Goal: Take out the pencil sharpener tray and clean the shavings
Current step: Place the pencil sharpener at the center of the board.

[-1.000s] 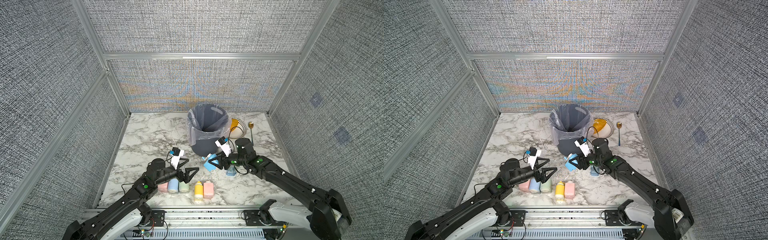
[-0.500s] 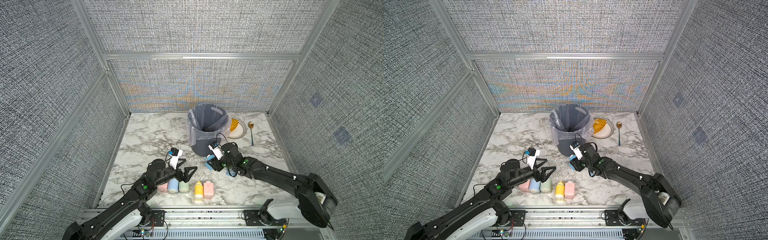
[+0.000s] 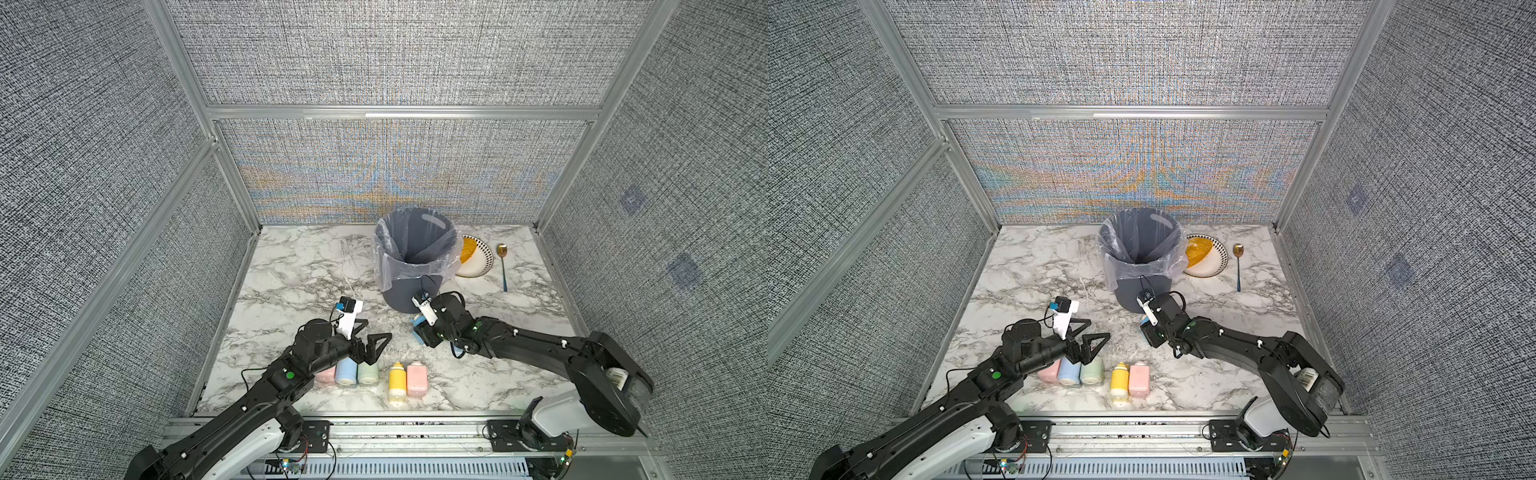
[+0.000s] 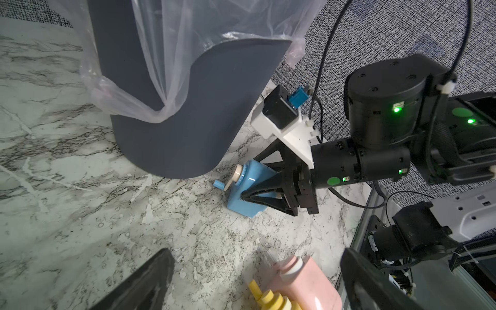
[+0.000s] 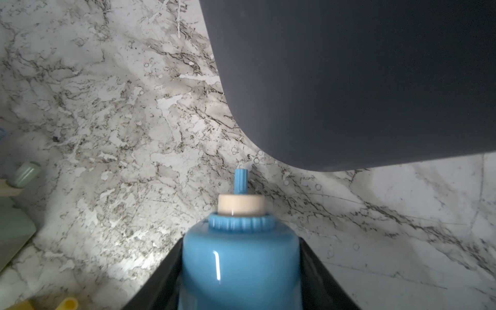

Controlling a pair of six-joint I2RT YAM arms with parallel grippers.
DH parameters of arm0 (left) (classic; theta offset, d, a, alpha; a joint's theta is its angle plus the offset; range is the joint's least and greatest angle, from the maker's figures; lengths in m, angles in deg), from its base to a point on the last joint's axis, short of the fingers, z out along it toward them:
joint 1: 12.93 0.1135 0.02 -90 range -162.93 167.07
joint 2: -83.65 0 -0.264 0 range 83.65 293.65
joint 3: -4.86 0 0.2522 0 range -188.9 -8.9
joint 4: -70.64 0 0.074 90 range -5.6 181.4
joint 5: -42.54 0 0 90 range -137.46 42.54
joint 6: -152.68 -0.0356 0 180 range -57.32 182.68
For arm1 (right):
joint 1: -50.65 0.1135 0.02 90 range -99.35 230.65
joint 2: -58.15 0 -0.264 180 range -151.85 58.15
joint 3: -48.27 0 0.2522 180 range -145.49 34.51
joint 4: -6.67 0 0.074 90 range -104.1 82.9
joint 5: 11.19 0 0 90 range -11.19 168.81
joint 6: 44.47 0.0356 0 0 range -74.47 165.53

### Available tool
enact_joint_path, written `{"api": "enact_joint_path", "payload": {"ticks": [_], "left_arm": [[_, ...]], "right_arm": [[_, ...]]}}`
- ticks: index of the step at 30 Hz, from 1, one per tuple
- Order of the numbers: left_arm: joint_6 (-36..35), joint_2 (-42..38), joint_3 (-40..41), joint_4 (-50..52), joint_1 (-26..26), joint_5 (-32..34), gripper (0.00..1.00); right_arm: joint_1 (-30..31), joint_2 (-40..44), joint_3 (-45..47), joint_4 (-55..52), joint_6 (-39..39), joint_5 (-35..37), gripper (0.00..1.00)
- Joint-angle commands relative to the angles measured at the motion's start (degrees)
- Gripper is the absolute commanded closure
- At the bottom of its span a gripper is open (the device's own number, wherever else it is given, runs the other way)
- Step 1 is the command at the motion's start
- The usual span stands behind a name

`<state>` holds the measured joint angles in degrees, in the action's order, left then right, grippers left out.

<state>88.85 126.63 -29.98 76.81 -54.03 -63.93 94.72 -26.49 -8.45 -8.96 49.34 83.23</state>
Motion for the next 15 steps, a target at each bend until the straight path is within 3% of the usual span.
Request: {"api": "enact_joint_path", "payload": {"ticks": [1, 5, 15], "left_arm": [[0.4, 0.2, -0.4, 0.3, 0.1, 0.7, 0.00], [0.8, 0.7, -0.6, 0.3, 0.1, 0.7, 0.00], [0.9, 2.0, -1.3, 0.0, 0.1, 0.4, 0.00]], "right_arm": [[0.5, 0.0, -1.0, -0.6, 0.2, 2.4, 0.49], [0.8, 0.4, -1.5, -1.6, 0.4, 2.4, 0.40], [1.0, 0.0, -1.2, -2.0, 0.6, 2.8, 0.29]]}}
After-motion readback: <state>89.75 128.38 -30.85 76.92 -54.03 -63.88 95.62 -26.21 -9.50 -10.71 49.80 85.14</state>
